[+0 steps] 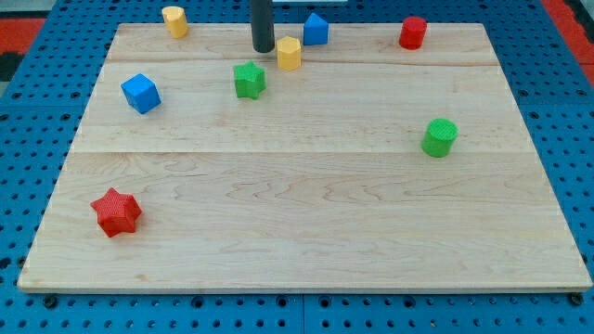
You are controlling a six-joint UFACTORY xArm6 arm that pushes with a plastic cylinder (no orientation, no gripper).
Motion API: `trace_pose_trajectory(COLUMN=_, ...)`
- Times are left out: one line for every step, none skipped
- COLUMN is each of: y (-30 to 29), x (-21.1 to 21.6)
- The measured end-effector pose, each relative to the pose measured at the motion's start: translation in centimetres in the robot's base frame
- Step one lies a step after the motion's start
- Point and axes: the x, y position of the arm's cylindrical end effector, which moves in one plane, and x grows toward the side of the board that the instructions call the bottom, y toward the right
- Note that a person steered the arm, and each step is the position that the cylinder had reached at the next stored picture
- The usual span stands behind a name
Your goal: Move the hexagon to the bottom parallel to the red star
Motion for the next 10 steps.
trace_pose_trajectory(y=3.6, x=0.2)
trace_pose_trajectory(y=8.7, x=4.6)
trace_pose_trajectory(y=13.0, x=8.0)
trace_pose_trajectory(y=11.1, x=11.3)
trace_pose_trajectory(y=4.4, x=18.0)
trace_pose_trajectory(y=3.6, x=23.7)
trace_pose_trajectory(y=3.7, x=26.3)
trace_pose_trajectory(y=6.4, x=28.2)
trace_pose_trajectory(y=9.6, x=27.3)
trace_pose_trajectory(y=9.4, x=29.9)
